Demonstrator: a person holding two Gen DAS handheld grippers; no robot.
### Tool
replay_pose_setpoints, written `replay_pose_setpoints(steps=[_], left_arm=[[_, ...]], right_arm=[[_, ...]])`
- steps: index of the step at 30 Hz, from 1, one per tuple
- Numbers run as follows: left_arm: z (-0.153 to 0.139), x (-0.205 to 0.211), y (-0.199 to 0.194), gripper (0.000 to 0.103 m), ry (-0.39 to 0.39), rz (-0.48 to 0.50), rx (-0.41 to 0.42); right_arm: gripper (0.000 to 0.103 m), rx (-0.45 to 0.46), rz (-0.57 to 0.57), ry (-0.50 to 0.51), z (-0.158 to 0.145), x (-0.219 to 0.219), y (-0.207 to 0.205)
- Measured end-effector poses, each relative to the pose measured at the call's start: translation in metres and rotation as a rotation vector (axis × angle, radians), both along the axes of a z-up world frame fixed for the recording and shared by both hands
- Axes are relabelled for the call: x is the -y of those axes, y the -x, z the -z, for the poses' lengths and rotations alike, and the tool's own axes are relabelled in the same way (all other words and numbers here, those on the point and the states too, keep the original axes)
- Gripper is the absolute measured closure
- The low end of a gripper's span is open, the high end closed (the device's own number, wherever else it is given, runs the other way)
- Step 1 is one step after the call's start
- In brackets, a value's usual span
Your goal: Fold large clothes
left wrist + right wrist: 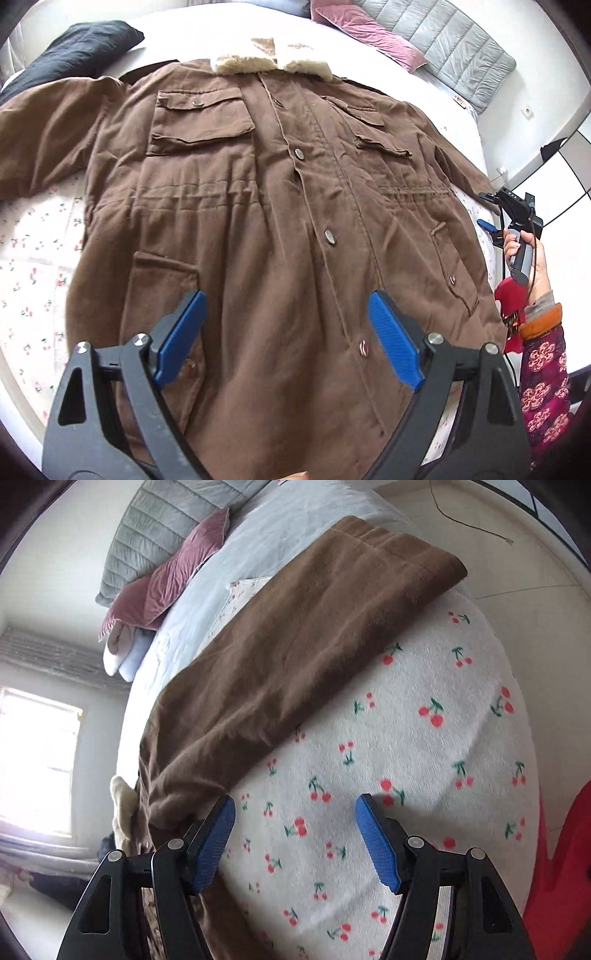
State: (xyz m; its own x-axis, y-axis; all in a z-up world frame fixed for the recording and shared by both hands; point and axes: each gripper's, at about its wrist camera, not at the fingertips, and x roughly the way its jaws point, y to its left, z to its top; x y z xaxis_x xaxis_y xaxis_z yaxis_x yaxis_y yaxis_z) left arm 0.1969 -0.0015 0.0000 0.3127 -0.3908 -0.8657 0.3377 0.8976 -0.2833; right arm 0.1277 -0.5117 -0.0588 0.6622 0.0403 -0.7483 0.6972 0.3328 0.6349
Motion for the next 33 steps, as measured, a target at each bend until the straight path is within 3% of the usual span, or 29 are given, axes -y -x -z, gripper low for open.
replay_pose_setpoints(steps=[7, 13, 15, 17, 19, 22, 25, 27, 33], left_arm=[[0.021, 0.017, -0.018, 0.014, 0.015, -0.003, -0.013], [0.036, 0.019, -0.031, 0.014, 0.01, -0.023, 0.042], [0.04, 0.016, -0.036, 0.014, 0.022, -0.041, 0.055], [0.043, 0.011, -0.042, 0.014, 0.055, -0.057, 0.059], [0.043, 0.005, -0.045, 0.014, 0.1, -0.075, 0.068], [0.042, -0.005, -0.047, 0.014, 0.156, -0.089, 0.1], [0.042, -0.015, -0.047, 0.014, 0.181, -0.103, 0.146], [0.043, -0.019, -0.05, 0.014, 0.172, -0.104, 0.135], [0.035, -0.031, -0.05, 0.014, 0.213, -0.124, 0.151]], right_arm=[[0.035, 0.118, 0.115, -0.051, 0.013, 0.051, -0.013], [0.039, 0.131, 0.181, -0.063, 0.014, 0.089, -0.032], [0.053, 0.101, 0.203, -0.038, 0.013, 0.097, -0.038], [0.093, 0.056, 0.228, -0.01, 0.013, 0.103, -0.042], [0.097, 0.044, 0.262, 0.004, 0.008, 0.104, -0.036], [0.098, 0.077, 0.242, 0.129, -0.029, 0.096, -0.035], [0.098, 0.125, 0.182, 0.297, -0.086, 0.079, -0.046], [0.098, 0.174, 0.134, 0.391, -0.128, 0.062, -0.052], [0.098, 0.266, -0.06, 0.626, -0.235, -0.019, -0.097]])
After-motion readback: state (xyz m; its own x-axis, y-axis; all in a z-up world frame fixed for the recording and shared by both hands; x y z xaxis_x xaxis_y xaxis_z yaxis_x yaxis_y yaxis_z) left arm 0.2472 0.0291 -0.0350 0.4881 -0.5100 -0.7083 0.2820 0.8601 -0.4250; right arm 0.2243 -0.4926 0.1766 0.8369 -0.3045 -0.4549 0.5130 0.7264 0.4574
